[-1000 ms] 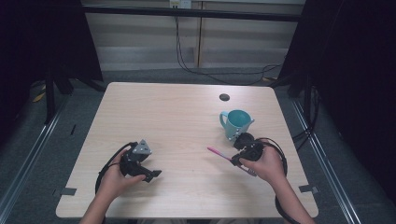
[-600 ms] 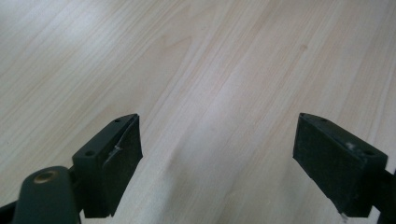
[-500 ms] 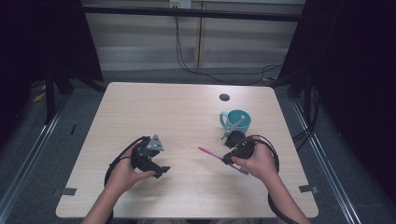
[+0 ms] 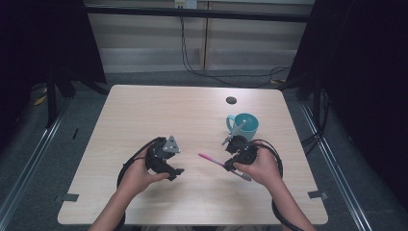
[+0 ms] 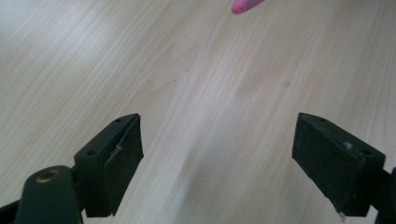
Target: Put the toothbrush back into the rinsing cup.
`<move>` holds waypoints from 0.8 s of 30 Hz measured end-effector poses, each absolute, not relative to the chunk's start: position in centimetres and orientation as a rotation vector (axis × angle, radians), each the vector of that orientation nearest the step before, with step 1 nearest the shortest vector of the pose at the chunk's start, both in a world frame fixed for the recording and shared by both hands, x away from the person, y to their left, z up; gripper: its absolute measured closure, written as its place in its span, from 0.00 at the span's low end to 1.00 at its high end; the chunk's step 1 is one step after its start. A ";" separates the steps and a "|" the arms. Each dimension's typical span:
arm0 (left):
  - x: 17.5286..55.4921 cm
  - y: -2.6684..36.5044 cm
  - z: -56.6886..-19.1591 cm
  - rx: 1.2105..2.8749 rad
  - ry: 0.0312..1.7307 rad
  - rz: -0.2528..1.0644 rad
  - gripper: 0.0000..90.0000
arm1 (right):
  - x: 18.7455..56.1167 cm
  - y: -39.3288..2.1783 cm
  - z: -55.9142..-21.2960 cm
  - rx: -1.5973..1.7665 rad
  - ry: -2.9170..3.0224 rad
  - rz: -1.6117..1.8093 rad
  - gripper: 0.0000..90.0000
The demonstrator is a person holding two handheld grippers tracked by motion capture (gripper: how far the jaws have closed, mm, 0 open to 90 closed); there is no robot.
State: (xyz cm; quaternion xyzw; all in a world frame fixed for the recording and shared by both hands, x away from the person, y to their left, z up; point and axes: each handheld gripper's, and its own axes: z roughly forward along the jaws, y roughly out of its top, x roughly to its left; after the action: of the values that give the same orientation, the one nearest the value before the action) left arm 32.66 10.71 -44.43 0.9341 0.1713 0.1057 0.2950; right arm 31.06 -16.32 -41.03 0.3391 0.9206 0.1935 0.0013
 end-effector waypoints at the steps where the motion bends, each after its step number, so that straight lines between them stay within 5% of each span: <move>1: 32.6 10.6 -44.4 2.481 0.457 0.282 0.18 | 31.1 -16.2 -41.1 1.059 2.889 0.611 0.91; 24: 32.4 8.0 -43.5 2.481 0.350 0.293 0.23 | 31.1 -14.4 -41.1 1.002 2.948 0.644 0.91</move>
State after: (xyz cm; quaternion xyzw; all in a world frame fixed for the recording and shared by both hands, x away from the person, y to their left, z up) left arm 32.44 8.03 -43.45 0.9368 0.1322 0.1105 0.3044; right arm 31.08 -14.42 -41.14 0.3151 0.9270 0.2025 -0.0189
